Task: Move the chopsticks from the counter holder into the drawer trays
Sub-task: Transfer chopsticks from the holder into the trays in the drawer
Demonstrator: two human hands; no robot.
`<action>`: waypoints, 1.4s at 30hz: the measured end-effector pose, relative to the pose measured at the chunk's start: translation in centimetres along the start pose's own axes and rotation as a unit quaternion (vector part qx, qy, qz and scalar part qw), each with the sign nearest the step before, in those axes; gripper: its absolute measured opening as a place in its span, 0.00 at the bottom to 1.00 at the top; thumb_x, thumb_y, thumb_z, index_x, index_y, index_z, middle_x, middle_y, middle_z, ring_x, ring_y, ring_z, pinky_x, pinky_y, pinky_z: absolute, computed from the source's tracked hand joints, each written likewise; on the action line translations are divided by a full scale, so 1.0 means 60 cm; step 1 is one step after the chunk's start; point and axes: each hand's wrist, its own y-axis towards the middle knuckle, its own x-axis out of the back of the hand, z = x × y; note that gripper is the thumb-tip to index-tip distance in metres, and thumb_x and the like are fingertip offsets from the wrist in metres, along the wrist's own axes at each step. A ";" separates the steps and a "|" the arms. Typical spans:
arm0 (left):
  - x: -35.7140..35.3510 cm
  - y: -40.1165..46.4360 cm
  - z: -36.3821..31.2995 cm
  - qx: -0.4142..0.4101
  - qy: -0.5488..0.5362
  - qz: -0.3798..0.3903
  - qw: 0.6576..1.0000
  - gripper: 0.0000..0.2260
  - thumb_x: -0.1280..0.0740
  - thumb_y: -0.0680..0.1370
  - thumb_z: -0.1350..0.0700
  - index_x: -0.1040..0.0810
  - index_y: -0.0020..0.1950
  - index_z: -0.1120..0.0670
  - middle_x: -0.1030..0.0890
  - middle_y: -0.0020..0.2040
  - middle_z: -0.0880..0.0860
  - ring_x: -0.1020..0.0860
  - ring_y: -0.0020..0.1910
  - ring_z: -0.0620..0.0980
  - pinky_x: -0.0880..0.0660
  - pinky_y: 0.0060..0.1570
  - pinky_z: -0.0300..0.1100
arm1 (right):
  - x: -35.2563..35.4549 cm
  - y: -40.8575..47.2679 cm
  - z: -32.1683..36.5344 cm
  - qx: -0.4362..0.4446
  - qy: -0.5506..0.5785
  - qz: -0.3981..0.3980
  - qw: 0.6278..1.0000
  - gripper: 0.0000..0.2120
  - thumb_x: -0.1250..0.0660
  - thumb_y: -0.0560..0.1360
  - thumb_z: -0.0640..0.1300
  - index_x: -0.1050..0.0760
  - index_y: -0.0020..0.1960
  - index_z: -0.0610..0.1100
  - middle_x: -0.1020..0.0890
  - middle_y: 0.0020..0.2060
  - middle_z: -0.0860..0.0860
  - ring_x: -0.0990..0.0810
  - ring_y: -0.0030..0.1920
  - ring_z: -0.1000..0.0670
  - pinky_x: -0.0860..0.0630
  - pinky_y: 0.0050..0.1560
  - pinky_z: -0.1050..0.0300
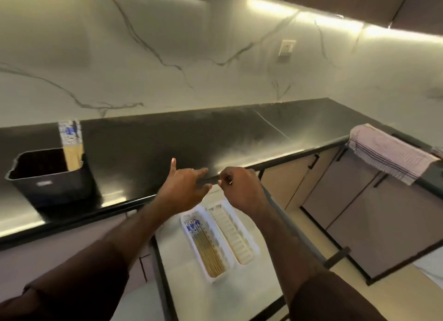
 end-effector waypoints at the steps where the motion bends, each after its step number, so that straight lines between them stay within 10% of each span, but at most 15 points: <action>1: 0.027 -0.008 0.009 -0.001 -0.006 -0.023 1.000 0.24 0.37 0.79 0.46 0.32 0.72 0.53 0.20 0.61 0.54 0.25 0.65 0.51 0.66 0.72 0.57 | 0.005 0.006 0.027 0.013 0.003 -0.004 1.000 0.06 0.32 0.76 0.44 0.18 0.50 0.45 0.15 0.45 0.48 0.20 0.44 0.50 0.31 0.43 0.62; 9: 0.185 -0.048 0.176 0.045 -0.029 -0.136 0.989 0.24 0.35 0.78 0.47 0.31 0.72 0.53 0.15 0.52 0.53 0.24 0.64 0.50 0.66 0.71 0.52 | -0.057 0.085 0.239 0.103 0.049 -0.002 0.993 0.08 0.32 0.76 0.46 0.19 0.54 0.48 0.15 0.48 0.53 0.19 0.47 0.55 0.21 0.51 0.58; 14: 0.251 -0.053 0.332 0.102 -0.090 -0.166 0.977 0.22 0.34 0.78 0.50 0.30 0.71 0.53 0.21 0.65 0.56 0.29 0.69 0.55 0.44 0.73 0.52 | -0.163 0.160 0.376 0.118 0.079 0.014 0.990 0.09 0.31 0.76 0.45 0.19 0.56 0.50 0.15 0.49 0.54 0.19 0.46 0.59 0.23 0.48 0.65; 20: 0.313 -0.032 0.506 0.148 -0.104 -0.154 0.971 0.19 0.33 0.78 0.53 0.25 0.68 0.55 0.20 0.63 0.55 0.24 0.65 0.54 0.57 0.75 0.54 | -0.287 0.237 0.505 0.091 0.104 0.070 0.988 0.09 0.32 0.77 0.44 0.20 0.56 0.50 0.16 0.47 0.55 0.21 0.40 0.63 0.28 0.38 0.72; 29: 0.303 0.023 0.633 0.184 -0.143 -0.115 0.966 0.24 0.32 0.76 0.57 0.31 0.72 0.54 0.16 0.54 0.57 0.20 0.57 0.51 0.53 0.74 0.51 | -0.404 0.300 0.550 0.008 0.090 0.117 0.989 0.16 0.33 0.77 0.45 0.25 0.65 0.50 0.17 0.53 0.52 0.19 0.50 0.56 0.21 0.52 0.59; 33: 0.288 0.044 0.653 0.178 -0.181 -0.082 0.964 0.25 0.33 0.76 0.59 0.33 0.73 0.55 0.18 0.58 0.56 0.21 0.57 0.49 0.36 0.71 0.55 | -0.424 0.311 0.548 -0.022 0.094 0.123 0.988 0.19 0.33 0.77 0.45 0.28 0.67 0.51 0.18 0.54 0.52 0.19 0.50 0.56 0.21 0.52 0.59; 42: 0.269 0.072 0.672 0.194 -0.302 -0.104 0.928 0.17 0.29 0.74 0.61 0.21 0.63 0.56 0.15 0.54 0.51 0.19 0.51 0.38 0.25 0.49 0.28 | -0.440 0.313 0.538 -0.038 0.102 0.104 0.989 0.18 0.34 0.77 0.45 0.27 0.66 0.52 0.18 0.52 0.53 0.19 0.50 0.57 0.20 0.54 0.57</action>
